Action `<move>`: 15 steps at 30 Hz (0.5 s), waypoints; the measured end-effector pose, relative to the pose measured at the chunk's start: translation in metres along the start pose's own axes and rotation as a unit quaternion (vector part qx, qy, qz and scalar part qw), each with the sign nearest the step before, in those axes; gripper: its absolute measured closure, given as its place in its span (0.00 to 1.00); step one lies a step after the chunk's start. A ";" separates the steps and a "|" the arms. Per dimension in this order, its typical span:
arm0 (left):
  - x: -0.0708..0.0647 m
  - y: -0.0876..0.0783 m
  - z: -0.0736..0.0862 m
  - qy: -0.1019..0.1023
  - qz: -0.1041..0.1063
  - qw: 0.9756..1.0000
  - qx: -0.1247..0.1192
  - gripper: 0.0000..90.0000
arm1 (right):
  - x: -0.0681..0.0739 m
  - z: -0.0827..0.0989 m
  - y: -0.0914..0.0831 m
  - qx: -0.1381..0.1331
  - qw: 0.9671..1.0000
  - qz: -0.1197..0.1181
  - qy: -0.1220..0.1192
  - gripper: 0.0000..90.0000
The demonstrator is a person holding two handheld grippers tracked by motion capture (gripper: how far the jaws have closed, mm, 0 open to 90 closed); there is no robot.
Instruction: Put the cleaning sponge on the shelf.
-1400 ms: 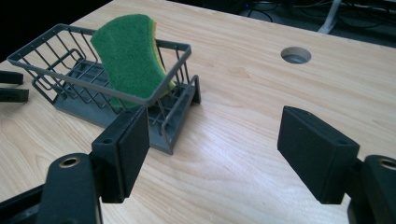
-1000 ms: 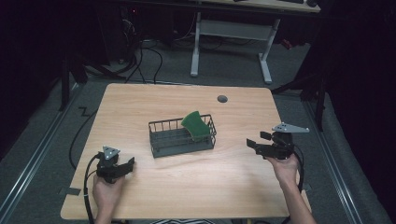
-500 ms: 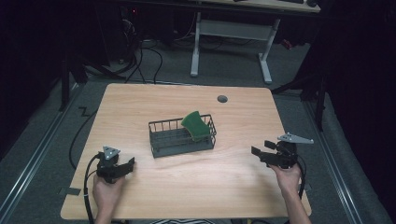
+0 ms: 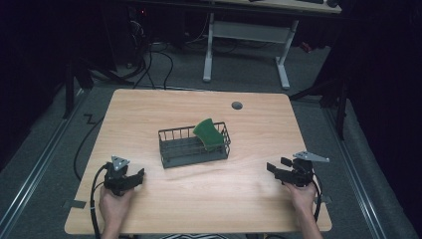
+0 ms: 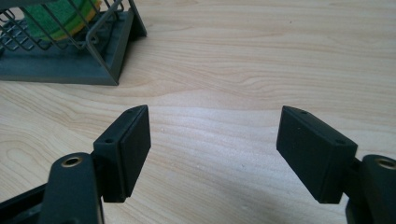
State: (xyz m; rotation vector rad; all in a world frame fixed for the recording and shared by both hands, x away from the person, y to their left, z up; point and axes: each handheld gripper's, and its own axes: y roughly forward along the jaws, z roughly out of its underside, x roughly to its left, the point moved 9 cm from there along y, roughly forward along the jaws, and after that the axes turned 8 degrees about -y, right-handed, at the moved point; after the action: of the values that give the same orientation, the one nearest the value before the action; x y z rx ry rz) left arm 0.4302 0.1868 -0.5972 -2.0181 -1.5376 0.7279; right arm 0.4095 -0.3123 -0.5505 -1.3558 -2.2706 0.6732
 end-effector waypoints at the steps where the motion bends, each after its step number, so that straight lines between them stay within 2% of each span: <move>1: 0.000 0.000 0.000 0.000 0.000 1.000 0.000 0.32 | 0.000 0.002 0.001 0.002 1.000 0.002 -0.001 0.29; 9: 0.000 0.000 0.000 -0.001 -0.001 1.000 -0.001 0.32 | 0.001 0.013 0.009 0.014 1.000 0.020 -0.020 0.31; 14: 0.000 0.000 0.000 -0.002 -0.001 1.000 0.000 0.32 | 0.002 0.021 0.015 0.014 0.999 0.038 -0.017 0.33; 15: 0.000 0.000 0.000 -0.002 -0.001 1.000 0.000 0.32 | 0.002 0.022 0.016 0.015 0.999 0.043 -0.022 0.33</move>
State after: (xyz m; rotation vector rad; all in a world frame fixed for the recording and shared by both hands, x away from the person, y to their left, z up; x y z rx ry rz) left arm 0.4298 0.1866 -0.5973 -2.0170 -1.5418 0.7319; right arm 0.4075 -0.3077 -0.5774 -1.4437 -2.2383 0.7706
